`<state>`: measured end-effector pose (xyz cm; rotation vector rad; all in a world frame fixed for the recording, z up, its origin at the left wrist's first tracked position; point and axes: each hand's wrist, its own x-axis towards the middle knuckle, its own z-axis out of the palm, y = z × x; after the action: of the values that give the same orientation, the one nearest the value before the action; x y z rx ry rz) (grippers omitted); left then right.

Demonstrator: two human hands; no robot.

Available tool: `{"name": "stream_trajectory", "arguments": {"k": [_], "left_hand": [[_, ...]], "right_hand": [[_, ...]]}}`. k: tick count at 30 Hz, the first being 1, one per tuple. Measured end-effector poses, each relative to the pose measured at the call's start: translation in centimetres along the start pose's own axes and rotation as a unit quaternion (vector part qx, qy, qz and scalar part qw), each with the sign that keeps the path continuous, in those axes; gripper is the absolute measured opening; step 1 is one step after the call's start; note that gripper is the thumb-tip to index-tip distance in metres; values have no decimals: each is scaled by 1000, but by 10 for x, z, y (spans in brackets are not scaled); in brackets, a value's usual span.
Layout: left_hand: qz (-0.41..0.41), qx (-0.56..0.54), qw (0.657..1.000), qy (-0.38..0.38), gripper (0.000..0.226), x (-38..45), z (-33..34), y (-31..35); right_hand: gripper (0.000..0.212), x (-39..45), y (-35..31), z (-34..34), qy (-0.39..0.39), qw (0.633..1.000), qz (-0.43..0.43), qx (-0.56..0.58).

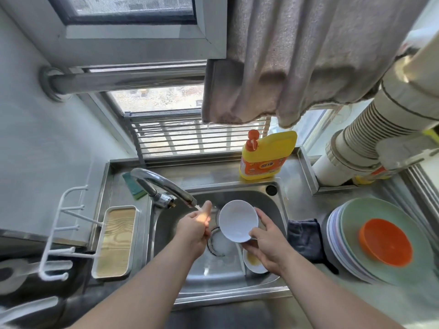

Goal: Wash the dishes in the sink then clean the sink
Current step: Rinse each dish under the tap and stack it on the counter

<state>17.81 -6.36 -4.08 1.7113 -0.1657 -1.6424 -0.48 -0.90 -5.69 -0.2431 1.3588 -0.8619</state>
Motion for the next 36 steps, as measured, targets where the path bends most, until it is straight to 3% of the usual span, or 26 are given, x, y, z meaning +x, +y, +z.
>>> {"name": "stream_trajectory", "arguments": {"k": [3, 6, 9, 11, 13, 16, 19, 23, 25, 28, 32, 36], "left_hand": [[-21, 56, 995, -81, 36, 6, -2, -5], [-16, 29, 992, -119, 17, 7, -2, -13], [-17, 21, 996, -83, 6, 9, -4, -16], [-33, 33, 997, -60, 19, 14, -9, -17], [-43, 22, 997, -68, 22, 16, -13, -17], [-27, -22, 996, -77, 10, 12, -14, -14], [7, 53, 998, -35, 14, 15, -24, -11], [36, 202, 979, 20, 50, 28, -61, 2], [47, 229, 972, 21, 48, 30, -76, 5], [42, 176, 983, -14, 16, 36, -97, 2], [55, 246, 968, 12, 26, 35, -116, 1], [43, 319, 947, -5, 40, 30, -112, 7]], "right_hand": [[72, 0, -1, -7, 4, 1000, -12, 19], [72, 3, -1, -10, 17, 999, -17, 27], [72, 4, -2, -10, 18, 999, -17, 38], [71, 4, -4, -9, 13, 999, -12, 44], [70, 4, -6, -6, 5, 999, -9, 47], [70, 4, -9, 0, 6, 999, -7, 47], [71, 7, -12, 5, -2, 998, -10, 65], [71, 14, -14, 32, -28, 995, -13, 91], [71, 15, -11, 50, -50, 994, 3, 100], [70, 12, 3, 70, -80, 991, 41, 100], [61, 2, 24, 58, -112, 985, 91, 95], [61, 0, 23, 29, -70, 986, 94, 121]]}}
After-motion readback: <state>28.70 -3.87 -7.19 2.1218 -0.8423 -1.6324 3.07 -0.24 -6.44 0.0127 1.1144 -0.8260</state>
